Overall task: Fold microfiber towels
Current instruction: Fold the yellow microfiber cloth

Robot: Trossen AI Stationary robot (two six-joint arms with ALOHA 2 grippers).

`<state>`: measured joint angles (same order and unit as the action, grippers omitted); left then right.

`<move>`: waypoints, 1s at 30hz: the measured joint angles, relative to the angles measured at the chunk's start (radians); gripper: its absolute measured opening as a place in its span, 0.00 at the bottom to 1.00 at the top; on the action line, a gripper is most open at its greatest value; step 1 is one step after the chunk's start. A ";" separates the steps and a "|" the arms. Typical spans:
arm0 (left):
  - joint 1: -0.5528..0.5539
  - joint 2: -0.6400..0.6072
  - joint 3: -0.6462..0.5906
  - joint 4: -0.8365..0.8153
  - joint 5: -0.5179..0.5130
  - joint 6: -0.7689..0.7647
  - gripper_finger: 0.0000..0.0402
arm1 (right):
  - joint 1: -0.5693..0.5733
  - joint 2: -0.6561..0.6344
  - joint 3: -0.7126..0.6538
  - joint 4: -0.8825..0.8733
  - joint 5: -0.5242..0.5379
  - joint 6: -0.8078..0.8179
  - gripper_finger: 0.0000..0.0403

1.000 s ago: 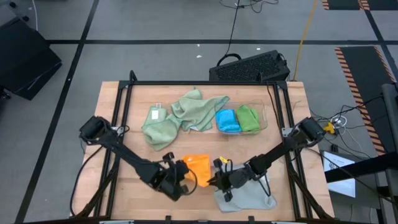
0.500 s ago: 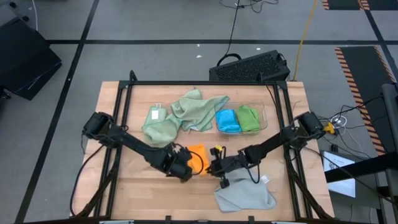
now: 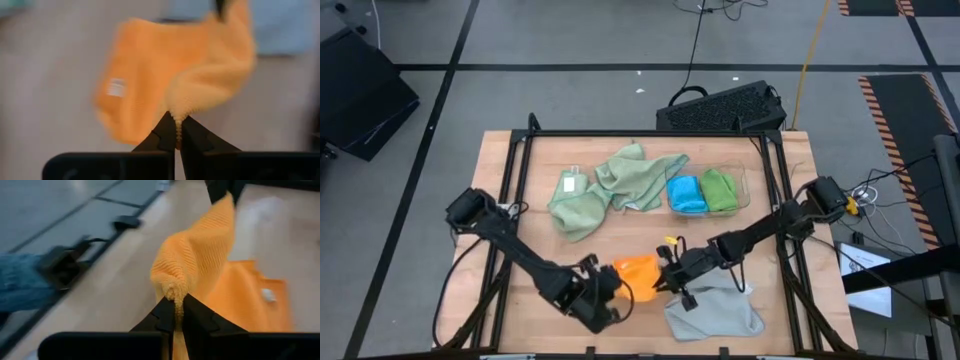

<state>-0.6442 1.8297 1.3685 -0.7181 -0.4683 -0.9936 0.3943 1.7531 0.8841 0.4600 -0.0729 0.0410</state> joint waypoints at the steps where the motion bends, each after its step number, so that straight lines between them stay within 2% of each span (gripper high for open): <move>1: 0.007 0.000 0.000 -0.042 -0.027 -0.013 0.03 | -0.006 0.000 0.000 -0.001 0.031 0.001 0.05; 3: 0.032 0.000 -0.004 -0.100 -0.044 -0.022 0.04 | -0.020 0.001 0.000 -0.004 0.083 -0.001 0.05; 7: 0.109 0.000 -0.060 -0.096 0.062 0.008 0.01 | -0.058 0.002 0.000 -0.036 0.130 -0.007 0.05; 10: 0.155 0.000 -0.088 -0.094 0.122 0.019 0.03 | -0.094 0.002 -0.013 -0.022 0.127 -0.007 0.05; 13: 0.187 0.000 -0.105 -0.095 0.136 0.027 0.05 | -0.127 0.002 -0.030 -0.016 0.126 -0.008 0.05; 19: 0.214 0.000 -0.111 -0.093 0.165 0.034 0.01 | -0.179 0.002 -0.046 -0.016 0.126 -0.027 0.07; 25: 0.214 0.000 -0.111 -0.102 0.163 -0.008 0.08 | -0.185 0.002 -0.047 0.007 0.204 -0.041 0.21; 30: 0.214 0.000 -0.137 -0.102 0.162 -0.076 0.10 | -0.184 -0.004 -0.047 0.028 0.207 -0.056 0.36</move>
<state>-0.4305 1.8294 1.2317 -0.8198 -0.3064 -1.0692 0.2108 1.7496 0.8373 0.4882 0.1345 -0.0151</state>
